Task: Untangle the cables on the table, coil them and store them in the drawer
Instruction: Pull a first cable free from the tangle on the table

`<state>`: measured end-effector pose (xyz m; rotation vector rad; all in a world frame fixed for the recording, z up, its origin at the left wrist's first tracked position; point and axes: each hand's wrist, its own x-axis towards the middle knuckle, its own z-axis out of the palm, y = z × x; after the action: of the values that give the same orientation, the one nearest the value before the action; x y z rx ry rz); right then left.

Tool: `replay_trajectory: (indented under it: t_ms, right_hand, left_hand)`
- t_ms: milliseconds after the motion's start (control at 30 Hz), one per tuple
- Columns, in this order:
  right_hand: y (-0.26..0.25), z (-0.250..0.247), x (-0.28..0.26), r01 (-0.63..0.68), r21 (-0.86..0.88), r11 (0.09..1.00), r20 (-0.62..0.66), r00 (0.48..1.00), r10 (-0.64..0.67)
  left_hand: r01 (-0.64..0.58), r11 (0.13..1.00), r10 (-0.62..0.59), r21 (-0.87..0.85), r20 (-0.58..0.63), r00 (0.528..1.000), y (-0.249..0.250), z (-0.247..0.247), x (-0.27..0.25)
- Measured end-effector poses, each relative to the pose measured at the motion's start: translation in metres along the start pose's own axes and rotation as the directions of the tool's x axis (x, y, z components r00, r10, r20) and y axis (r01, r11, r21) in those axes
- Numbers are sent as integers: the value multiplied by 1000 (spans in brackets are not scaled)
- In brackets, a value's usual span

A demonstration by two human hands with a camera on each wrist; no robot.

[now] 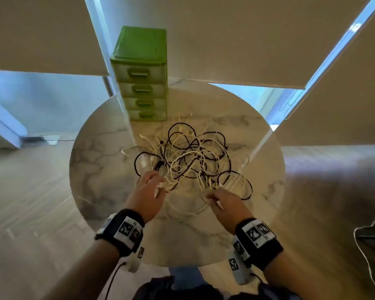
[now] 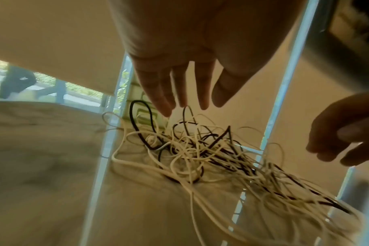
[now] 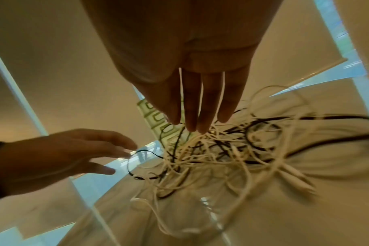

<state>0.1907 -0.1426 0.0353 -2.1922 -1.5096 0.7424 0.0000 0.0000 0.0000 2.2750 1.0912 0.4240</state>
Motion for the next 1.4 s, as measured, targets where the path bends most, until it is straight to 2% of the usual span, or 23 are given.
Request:
replay_trajectory:
  t_ms: [67, 133, 200, 267, 333, 400, 467, 533, 600, 667, 700, 767, 800, 833, 900, 933, 1033, 1100, 1267, 1400]
  right_hand:
    - [-4, 1, 17, 88, -35, 995, 41, 995, -87]
    - [-12, 8, 33, 202, -98, 974, 119, 975, -190]
    - [-20, 19, 48, 284, -103, 953, 212, 942, -258]
    - [-22, 30, 72, 373, -98, 923, 338, 885, -322]
    - [-22, 42, 75, 389, -112, 914, 388, 864, -321]
    - [-21, 47, 83, 348, -92, 933, 399, 871, -285]
    - [-19, 50, 88, 279, -21, 960, 376, 892, -251]
    - [-21, 54, 100, 155, 66, 986, 330, 929, -168]
    - [-29, 56, 110, -22, 181, 983, 278, 960, -30]
    - [-40, 61, 118, -181, 398, 899, 245, 966, 87]
    - [-47, 61, 120, -254, 532, 808, 260, 957, 130]
    - [-60, 61, 123, -354, 716, 601, 322, 932, 166]
    - [-63, 63, 124, -377, 747, 548, 338, 925, 176]
    - [-63, 65, 125, -385, 752, 536, 342, 922, 183]
    - [-62, 71, 124, -374, 738, 562, 314, 927, 204]
    - [-60, 74, 123, -358, 710, 606, 290, 933, 212]
    - [-58, 84, 122, -257, 464, 848, 189, 964, 189]
    - [-60, 91, 127, -220, 284, 933, 175, 969, 176]
    - [-66, 106, 143, -243, -1, 970, 177, 955, 239]
    - [-65, 115, 143, -224, -108, 969, 158, 958, 239]
  left_hand:
    - [151, 988, -151, 21, -17, 988, -2, 7, 18]
    - [311, 947, -313, 85, 18, 950, -2, 10, 32]
    - [390, 909, -403, 146, 72, 912, -11, 15, 42]
    - [487, 844, -520, 226, 120, 846, -20, 18, 52]
    - [480, 831, -528, 282, 129, 839, -19, 20, 48]
    - [488, 856, -506, 174, 87, 858, -20, 21, 44]
    - [484, 875, -483, -15, 43, 875, -19, 23, 35]
    - [441, 871, -441, -215, 54, 896, -16, 23, 29]
    - [379, 833, -368, -403, 109, 923, -5, 21, 22]
    - [359, 757, -322, -546, 167, 932, 8, 15, 16]
    - [352, 730, -307, -586, 180, 935, 10, 13, 14]
    - [339, 739, -280, -582, 193, 941, 1, 14, 9]
    - [337, 770, -267, -542, 205, 941, -7, 13, 7]
    - [336, 800, -257, -497, 222, 941, -15, 12, 6]
    - [350, 832, -267, -431, 242, 933, -29, 9, 5]
    - [350, 840, -270, -414, 241, 932, -35, 8, 4]
    - [319, 871, -234, -373, 255, 938, -46, 7, 4]
    - [287, 895, -189, -343, 293, 937, -50, 10, 4]
    - [266, 892, -161, -366, 293, 942, -58, 5, 2]
    - [300, 864, -191, -405, 287, 939, -64, -1, 1]
